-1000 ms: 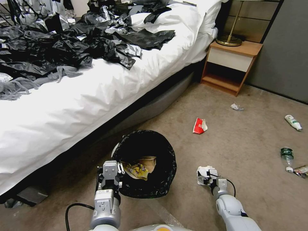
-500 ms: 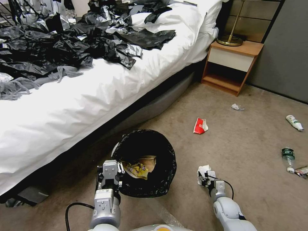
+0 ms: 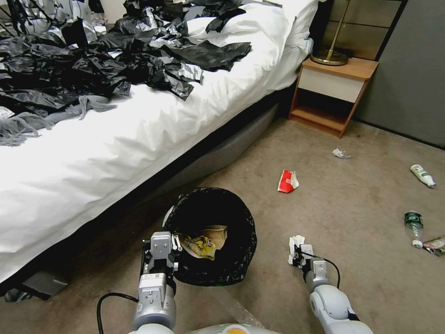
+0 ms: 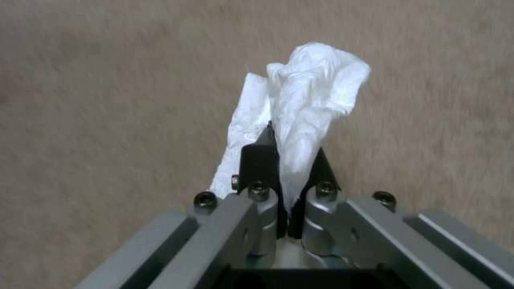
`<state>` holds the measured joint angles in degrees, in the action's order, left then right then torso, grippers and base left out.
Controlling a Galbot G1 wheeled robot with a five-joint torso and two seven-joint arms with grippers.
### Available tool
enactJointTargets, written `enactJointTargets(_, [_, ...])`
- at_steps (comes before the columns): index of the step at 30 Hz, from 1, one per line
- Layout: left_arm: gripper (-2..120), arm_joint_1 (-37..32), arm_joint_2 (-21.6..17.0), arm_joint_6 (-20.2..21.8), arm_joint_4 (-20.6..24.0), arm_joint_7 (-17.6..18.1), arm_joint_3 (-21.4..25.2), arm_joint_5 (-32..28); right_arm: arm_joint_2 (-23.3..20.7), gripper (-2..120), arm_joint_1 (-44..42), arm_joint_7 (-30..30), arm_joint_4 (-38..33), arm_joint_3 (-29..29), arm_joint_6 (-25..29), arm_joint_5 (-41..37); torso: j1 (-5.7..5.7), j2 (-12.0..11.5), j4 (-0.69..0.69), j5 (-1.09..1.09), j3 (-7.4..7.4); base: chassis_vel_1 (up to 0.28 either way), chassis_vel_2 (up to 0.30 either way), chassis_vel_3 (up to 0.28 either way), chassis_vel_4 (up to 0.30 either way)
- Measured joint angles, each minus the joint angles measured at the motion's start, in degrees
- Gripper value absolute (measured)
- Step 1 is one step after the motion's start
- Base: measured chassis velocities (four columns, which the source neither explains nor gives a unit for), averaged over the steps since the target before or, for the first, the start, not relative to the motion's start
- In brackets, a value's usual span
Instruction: Pick up the trash bin, then pick up the garbage from the floor and place it into the trash bin.
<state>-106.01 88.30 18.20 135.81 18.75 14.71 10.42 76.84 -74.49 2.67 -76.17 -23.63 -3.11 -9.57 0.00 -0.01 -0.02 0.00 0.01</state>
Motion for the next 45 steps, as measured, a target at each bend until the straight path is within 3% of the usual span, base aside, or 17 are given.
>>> enactJointTargets(4, [2,0.00,0.01,-0.04,-0.15,0.00,-0.06,0.06,-0.12,0,-1.62,0.17,-4.13,0.44,2.25,0.63,0.00,0.00,0.01,0.00,0.00,0.000,0.000,0.000,0.000])
enactJointTargets(11, [2,0.10,-0.05,-0.06,-0.58,-0.03,-0.06,0.06,-0.45,0,-4.88,-3.06,-17.10,1.28,12.44,0.90,0.00,0.00,0.02,0.00,-0.01,0.000,0.000,0.000,0.000])
enactJointTargets(18, [2,0.22,-0.01,-0.05,-1.43,-0.08,-0.70,0.12,-1.19,0,-9.01,-19.13,-33.02,3.34,27.00,1.77,0.00,0.00,0.02,0.00,-0.01,0.000,0.000,0.000,0.000])
enactJointTargets(23, [2,0.14,-0.11,-0.05,-1.46,-0.11,-0.84,0.14,-2.15,0,-12.09,-25.91,-40.03,6.72,30.05,2.15,0.00,0.00,0.01,0.00,-0.01,0.000,0.000,0.000,0.000])
enactJointTargets(29, [2,0.12,-0.18,-0.05,-1.46,-0.12,-1.01,0.12,-3.18,0,-14.42,-28.16,-40.33,9.48,31.33,4.55,0.00,0.00,0.01,0.00,-0.02,0.000,0.000,0.000,0.000])
enactJointTargets(41, [2,0.20,-0.19,-0.05,-1.45,-0.19,-1.63,0.17,-1.79,0,-10.68,-25.38,-30.06,11.55,31.48,7.95,0.00,0.00,0.02,0.00,-0.01,0.000,0.000,0.000,0.000])
enactJointTargets(45, [2,0.21,-0.16,-0.05,-1.37,-0.26,-1.68,0.20,-0.94,10,-8.74,-23.81,-27.35,12.18,30.94,9.15,0.00,0.00,0.02,0.01,-0.01,0.000,0.000,0.000,0.000])
